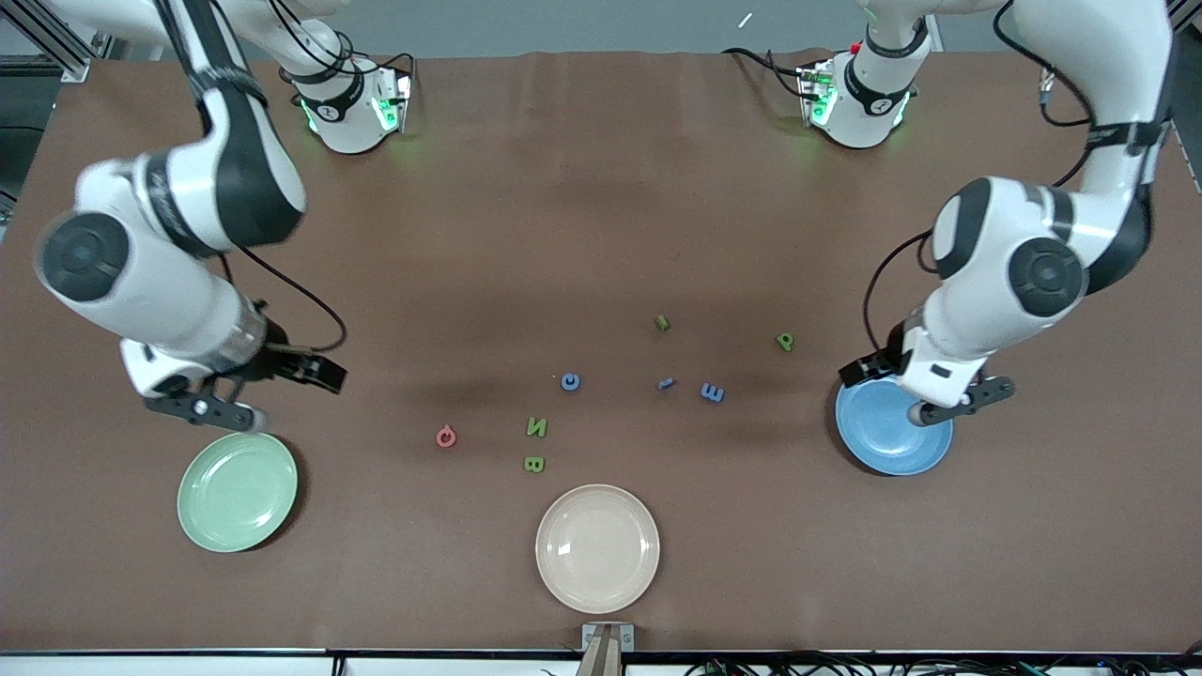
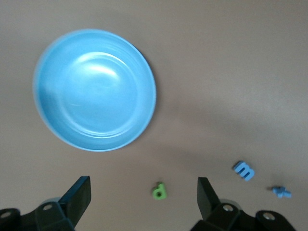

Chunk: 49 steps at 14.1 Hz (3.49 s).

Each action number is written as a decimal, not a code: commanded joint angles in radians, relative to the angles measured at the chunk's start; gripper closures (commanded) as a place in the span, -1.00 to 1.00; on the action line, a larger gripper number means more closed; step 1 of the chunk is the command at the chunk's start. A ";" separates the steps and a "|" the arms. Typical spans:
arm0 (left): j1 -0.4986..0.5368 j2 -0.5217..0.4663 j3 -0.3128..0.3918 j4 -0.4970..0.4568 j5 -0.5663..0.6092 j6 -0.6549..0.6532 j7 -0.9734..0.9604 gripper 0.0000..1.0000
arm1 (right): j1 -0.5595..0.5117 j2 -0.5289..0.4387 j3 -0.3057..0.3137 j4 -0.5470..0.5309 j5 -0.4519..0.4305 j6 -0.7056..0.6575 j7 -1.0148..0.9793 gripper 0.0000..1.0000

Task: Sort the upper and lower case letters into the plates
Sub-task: 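Reach the green d with the left gripper while the right gripper reaches the Q, then lift the d with the left gripper while the right gripper lifts the Q, then open the right gripper over the green plate to drop the pink Q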

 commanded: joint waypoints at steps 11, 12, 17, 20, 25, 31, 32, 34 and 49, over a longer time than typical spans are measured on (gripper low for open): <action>-0.083 0.136 -0.011 -0.300 0.000 0.349 -0.166 -0.44 | 0.136 0.414 -0.007 0.027 -0.013 0.418 0.200 -0.99; -0.097 0.152 -0.011 -0.300 0.000 0.364 -0.166 -0.42 | 0.141 0.422 -0.009 0.027 -0.013 0.421 0.200 -0.93; -0.101 0.143 -0.011 -0.333 0.000 0.352 -0.172 -0.28 | 0.148 0.442 -0.009 0.027 -0.015 0.452 0.200 -0.24; -0.101 0.137 -0.011 -0.346 0.000 0.352 -0.172 -0.05 | 0.148 0.442 -0.010 0.027 -0.030 0.452 0.199 0.32; -0.106 0.127 -0.010 -0.328 0.001 0.351 -0.171 1.00 | 0.130 0.428 -0.022 0.060 -0.059 0.427 0.182 0.93; -0.033 0.114 0.041 -0.043 0.032 0.138 -0.151 1.00 | -0.032 0.409 -0.056 0.152 -0.110 0.289 -0.190 0.92; -0.004 0.126 0.043 -0.003 0.065 0.115 -0.145 1.00 | -0.074 0.409 -0.056 0.165 -0.108 0.291 -0.279 0.92; 0.049 0.172 0.040 0.045 0.121 0.111 -0.114 1.00 | -0.143 0.416 -0.056 0.168 -0.111 0.295 -0.443 0.90; -0.109 0.163 -0.022 -0.145 0.110 0.151 -0.532 0.08 | 0.061 0.425 -0.029 0.159 -0.088 0.338 0.119 -0.98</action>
